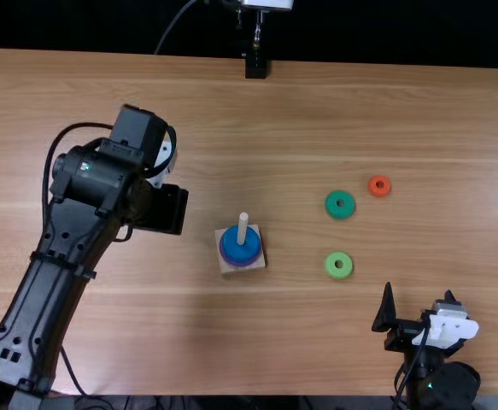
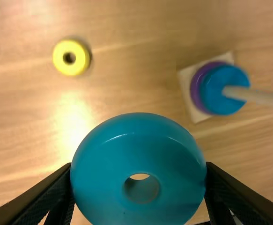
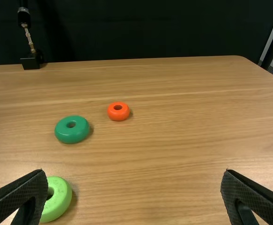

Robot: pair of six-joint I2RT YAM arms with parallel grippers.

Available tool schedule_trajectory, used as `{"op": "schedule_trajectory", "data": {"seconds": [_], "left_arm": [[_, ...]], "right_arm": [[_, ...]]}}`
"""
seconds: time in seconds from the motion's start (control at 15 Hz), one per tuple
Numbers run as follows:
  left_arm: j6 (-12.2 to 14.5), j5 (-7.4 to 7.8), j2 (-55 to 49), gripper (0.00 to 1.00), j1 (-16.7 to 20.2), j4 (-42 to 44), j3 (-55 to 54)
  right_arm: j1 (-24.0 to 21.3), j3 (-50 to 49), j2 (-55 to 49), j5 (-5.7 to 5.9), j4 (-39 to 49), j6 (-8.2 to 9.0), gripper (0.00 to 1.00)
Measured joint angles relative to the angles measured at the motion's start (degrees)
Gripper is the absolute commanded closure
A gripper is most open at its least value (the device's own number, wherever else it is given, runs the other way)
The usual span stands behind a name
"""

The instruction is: Build the Hanoi tower: stack the rings onto the peg from bottom to top in this color order: purple, dark blue, light blue, dark green, light green, yellow, orange.

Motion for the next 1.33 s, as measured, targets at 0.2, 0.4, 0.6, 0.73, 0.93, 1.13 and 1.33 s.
{"op": "schedule_trajectory", "data": {"seconds": [0.2, 0.4, 0.6, 0.73, 0.93, 1.13, 1.33], "left_arm": [[-0.1, 0.11, 3.7, 1.0, -3.6, -1.2, 5.7], [-0.2, 0.2, 5.7, 1.0, -6.9, -1.2, 7.5], [-1.0, 0.2, 7.5, 1.0, -9.1, -1.3, 10.3], [-2.3, 0.2, 8.6, 1.0, -10.7, -1.2, 11.4], [-4.0, 0.2, 10.3, 1.0, -13.4, -1.3, 13.5], [-4.9, 0.15, 12.3, 1.0, -14.6, -1.1, 15.3], [-5.0, 0.17, 13.3, 1.0, -15.5, -1.2, 16.0]], "right_arm": [[0.0, 0.0, 0.0, 0.02, 0.0, 0.0, 0.0], [0.0, 0.0, 0.0, 0.02, 0.0, 0.0, 0.0], [0.0, 0.0, 0.0, 0.02, 0.0, 0.0, 0.0], [0.0, 0.0, 0.0, 0.02, 0.0, 0.0, 0.0], [0.0, 0.0, 0.0, 0.02, 0.0, 0.0, 0.0], [0.0, 0.0, 0.0, 0.0, 0.0, 0.0, 0.0], [0.0, 0.0, 0.0, 0.04, 0.0, 0.0, 0.0]]}}
